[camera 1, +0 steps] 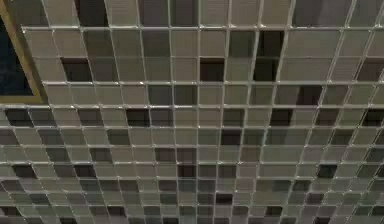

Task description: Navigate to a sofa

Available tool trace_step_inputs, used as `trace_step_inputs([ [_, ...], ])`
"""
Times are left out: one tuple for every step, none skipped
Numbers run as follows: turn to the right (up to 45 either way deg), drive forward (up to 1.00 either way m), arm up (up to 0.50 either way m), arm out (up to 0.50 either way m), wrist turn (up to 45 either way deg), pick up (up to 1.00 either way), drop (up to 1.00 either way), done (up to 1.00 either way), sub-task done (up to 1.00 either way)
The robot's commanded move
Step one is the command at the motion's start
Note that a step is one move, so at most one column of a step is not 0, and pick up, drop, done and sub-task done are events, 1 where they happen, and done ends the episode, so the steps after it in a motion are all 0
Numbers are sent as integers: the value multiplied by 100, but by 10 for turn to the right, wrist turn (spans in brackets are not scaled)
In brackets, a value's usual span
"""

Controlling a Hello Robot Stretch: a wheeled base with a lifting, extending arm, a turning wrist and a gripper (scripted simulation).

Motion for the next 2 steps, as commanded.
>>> trace_step_inputs([
  [-450,0,0,0,0,0,0,0,0],
  [-450,0,0,0,0,0,0,0,0],
])
